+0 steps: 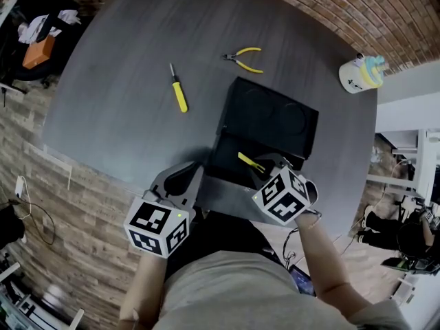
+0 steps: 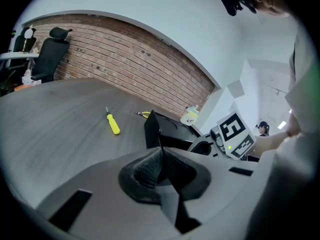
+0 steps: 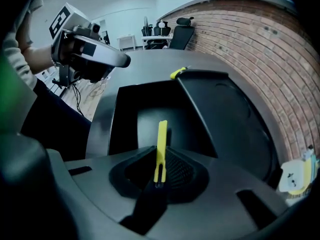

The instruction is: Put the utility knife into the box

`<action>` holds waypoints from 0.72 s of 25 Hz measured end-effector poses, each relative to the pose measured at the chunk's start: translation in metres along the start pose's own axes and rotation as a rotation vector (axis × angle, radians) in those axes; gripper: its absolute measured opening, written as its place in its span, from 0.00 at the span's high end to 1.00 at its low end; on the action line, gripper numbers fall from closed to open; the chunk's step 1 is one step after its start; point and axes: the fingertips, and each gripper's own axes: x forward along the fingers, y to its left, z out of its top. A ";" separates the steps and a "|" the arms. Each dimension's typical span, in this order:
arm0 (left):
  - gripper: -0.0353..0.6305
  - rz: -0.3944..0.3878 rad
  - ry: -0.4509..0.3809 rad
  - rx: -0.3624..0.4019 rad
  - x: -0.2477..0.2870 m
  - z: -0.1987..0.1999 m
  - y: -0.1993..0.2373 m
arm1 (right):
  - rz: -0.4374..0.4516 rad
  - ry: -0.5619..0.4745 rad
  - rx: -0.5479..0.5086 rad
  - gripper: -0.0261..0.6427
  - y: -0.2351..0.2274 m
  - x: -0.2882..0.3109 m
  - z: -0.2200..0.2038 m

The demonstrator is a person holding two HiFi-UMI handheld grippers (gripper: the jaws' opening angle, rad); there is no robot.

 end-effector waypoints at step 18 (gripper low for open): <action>0.91 0.013 -0.005 -0.014 -0.005 -0.004 -0.001 | 0.007 0.004 0.085 0.86 0.003 0.009 -0.006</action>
